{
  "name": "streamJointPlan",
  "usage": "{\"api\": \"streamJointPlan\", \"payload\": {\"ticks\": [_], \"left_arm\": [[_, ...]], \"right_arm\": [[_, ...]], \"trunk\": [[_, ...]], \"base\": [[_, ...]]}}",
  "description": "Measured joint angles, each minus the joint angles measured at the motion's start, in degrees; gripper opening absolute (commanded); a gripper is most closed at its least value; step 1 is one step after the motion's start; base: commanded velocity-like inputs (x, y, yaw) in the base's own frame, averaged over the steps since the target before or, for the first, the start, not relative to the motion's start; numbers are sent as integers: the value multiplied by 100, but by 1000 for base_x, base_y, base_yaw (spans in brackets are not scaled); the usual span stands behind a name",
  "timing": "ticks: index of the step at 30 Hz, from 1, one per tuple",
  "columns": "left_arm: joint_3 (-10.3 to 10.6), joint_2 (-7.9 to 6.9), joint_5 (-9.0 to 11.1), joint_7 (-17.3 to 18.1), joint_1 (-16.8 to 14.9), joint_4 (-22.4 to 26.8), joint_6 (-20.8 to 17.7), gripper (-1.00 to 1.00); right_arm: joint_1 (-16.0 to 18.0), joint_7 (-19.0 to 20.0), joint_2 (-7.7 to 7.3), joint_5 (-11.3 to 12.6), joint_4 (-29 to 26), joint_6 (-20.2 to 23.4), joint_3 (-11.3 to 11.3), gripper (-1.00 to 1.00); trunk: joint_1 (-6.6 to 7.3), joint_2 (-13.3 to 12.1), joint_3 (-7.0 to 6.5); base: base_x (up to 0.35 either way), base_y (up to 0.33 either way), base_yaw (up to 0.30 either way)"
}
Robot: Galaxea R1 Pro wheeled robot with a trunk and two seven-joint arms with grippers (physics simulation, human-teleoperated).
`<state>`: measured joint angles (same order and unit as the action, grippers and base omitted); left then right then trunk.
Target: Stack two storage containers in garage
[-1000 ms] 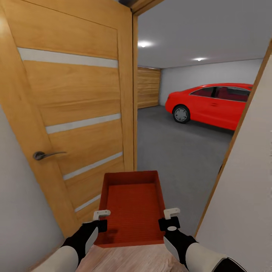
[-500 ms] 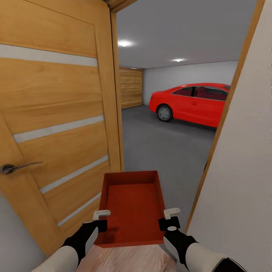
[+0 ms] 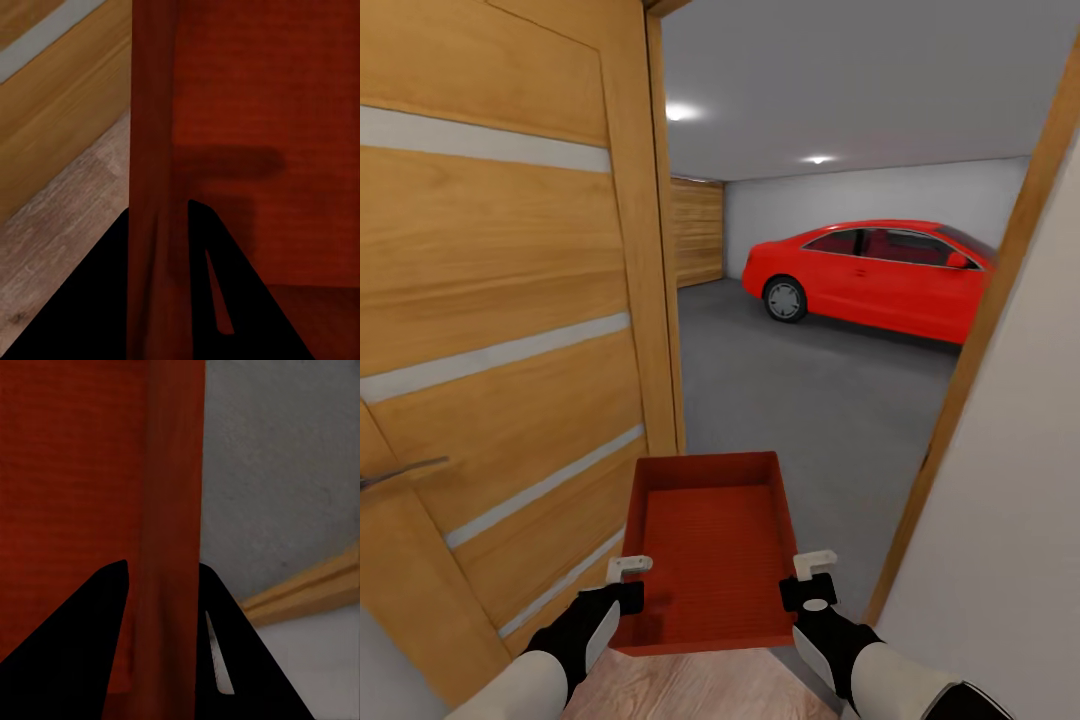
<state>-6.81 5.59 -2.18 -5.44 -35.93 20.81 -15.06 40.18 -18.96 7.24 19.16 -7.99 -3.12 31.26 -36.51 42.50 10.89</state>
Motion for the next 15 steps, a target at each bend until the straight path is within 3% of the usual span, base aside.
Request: {"api": "streamJointPlan", "payload": {"ticks": [7,15], "left_arm": [[0,0,0,0,0,0,0,-100],[0,1,1,0,-1,-3,2,-100]], "right_arm": [[0,0,0,0,0,0,0,-100],[-1,-2,-1,-4,-2,3,-2,-100]], "trunk": [[0,0,0],[0,0,0]], "base": [[214,194,-7],[213,187,-208]]}}
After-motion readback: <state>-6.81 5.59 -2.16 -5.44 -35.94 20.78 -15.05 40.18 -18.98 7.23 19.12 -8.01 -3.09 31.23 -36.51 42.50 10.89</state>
